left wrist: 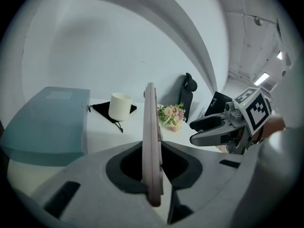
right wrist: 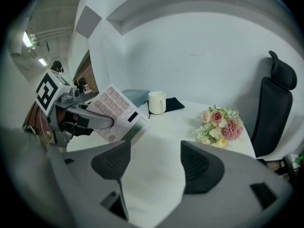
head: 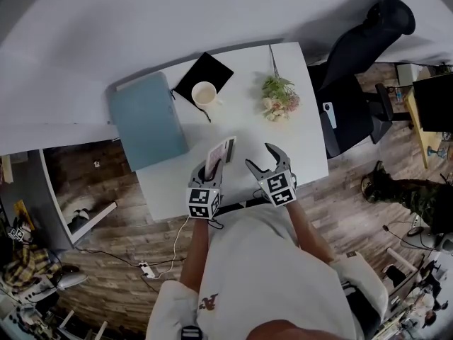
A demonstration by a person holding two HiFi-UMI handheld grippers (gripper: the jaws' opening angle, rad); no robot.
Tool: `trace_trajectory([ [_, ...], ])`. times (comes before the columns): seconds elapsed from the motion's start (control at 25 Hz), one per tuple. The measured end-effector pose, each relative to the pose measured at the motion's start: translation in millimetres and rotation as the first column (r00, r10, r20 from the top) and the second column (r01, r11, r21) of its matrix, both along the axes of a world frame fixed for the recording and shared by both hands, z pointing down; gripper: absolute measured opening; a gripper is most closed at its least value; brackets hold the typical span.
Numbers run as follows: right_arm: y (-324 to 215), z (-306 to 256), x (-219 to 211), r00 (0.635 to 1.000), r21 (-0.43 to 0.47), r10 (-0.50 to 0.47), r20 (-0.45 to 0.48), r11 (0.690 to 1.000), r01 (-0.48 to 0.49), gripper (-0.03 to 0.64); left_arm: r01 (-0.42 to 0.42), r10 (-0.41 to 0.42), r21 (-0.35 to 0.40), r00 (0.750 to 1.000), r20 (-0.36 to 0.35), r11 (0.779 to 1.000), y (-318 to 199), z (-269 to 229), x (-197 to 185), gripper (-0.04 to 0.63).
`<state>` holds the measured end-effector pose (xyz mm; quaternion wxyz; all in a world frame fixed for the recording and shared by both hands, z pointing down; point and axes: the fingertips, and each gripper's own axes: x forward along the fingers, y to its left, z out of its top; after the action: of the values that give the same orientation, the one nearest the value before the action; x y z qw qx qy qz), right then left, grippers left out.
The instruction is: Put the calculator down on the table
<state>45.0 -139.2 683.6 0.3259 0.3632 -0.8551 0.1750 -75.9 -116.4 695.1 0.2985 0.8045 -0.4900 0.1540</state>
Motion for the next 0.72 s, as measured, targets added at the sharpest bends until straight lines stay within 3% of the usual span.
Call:
trace_trajectory([
  [0.72,11.1,29.8,4.8,0.999,-0.068,-0.022,-0.027,0.997,0.02,0.331,-0.016,0.01,-0.089,0.998,-0.068,0.996,6.1,31.1,17.0,0.074],
])
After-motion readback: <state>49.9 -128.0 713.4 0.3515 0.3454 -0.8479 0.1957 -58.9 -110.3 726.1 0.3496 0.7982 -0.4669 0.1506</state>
